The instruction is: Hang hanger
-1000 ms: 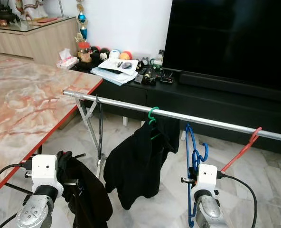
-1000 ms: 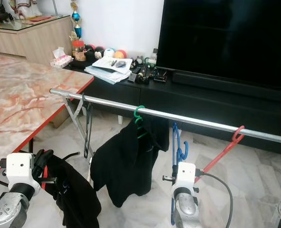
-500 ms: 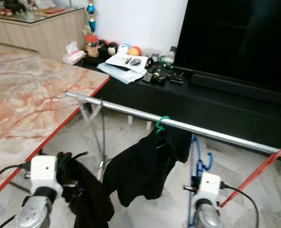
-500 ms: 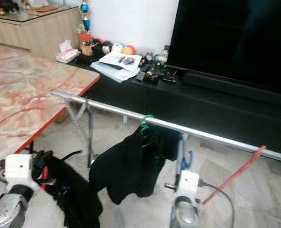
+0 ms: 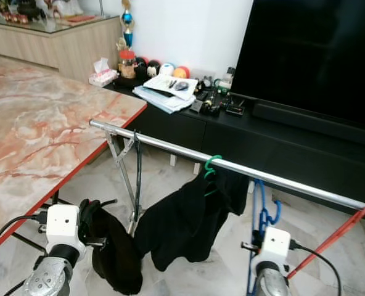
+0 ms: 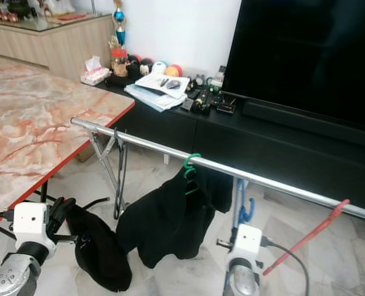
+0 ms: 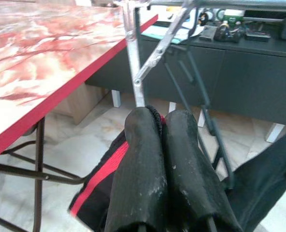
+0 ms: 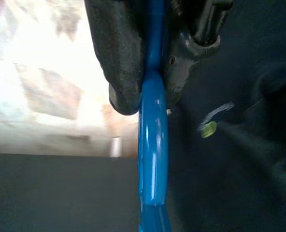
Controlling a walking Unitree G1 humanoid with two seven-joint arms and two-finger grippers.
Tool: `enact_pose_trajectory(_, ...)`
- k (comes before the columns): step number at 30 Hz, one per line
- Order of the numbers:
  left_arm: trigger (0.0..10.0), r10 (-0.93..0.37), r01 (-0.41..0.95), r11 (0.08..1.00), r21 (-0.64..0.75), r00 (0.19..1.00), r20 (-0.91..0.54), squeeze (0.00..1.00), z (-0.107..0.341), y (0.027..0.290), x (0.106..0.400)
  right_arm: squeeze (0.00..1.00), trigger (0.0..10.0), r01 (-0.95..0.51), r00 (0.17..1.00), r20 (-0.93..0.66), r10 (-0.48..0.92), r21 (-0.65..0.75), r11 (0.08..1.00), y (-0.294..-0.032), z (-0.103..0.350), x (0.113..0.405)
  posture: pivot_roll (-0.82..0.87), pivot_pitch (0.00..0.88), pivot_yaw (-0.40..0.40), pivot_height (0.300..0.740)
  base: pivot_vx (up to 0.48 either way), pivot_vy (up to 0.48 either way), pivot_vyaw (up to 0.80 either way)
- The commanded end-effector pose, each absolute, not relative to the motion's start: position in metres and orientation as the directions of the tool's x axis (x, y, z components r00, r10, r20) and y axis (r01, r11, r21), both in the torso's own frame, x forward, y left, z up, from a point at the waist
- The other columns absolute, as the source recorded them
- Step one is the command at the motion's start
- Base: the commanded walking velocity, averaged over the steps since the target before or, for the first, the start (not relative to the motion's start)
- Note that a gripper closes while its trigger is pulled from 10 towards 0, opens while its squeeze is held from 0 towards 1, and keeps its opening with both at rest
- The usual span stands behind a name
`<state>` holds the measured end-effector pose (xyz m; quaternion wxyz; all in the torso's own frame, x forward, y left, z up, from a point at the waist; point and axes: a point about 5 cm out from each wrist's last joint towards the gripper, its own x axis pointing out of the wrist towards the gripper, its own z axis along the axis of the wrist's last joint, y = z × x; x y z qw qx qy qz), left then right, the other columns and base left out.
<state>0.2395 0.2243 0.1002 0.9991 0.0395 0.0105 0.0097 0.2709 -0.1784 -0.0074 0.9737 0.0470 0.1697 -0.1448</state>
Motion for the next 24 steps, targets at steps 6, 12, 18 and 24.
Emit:
enact_pose_trajectory(6,10.0,0.003,-0.004,0.995,0.100,1.000,0.019,0.00,0.109,0.222,0.243,0.00,10.0,0.316,0.901,-0.326,-0.285,0.048,0.947,-0.181,0.013,0.296,0.21,0.000,-0.046,0.740,0.000,0.000,0.00)
enact_pose_trajectory(12,10.0,-0.002,0.000,0.995,0.100,1.000,0.015,0.00,0.109,0.222,0.243,0.00,10.0,0.323,0.910,-0.294,-0.292,0.063,0.944,-0.182,0.029,0.314,0.22,0.000,-0.042,0.740,0.000,0.000,0.00)
enact_pose_trajectory(18,10.0,-0.006,0.004,0.995,0.104,1.000,0.011,0.00,0.110,0.222,0.243,0.00,10.0,0.343,0.880,-0.365,-0.305,0.044,0.938,-0.182,0.033,0.323,0.22,0.002,-0.039,0.740,0.000,0.000,0.00)
enact_pose_trajectory(24,10.0,-0.009,0.008,0.994,0.108,1.000,0.007,0.00,0.110,0.222,0.243,0.00,10.0,0.364,0.828,-0.480,-0.290,0.065,0.929,-0.181,0.031,0.329,0.22,0.006,-0.037,0.740,0.000,0.000,0.00)
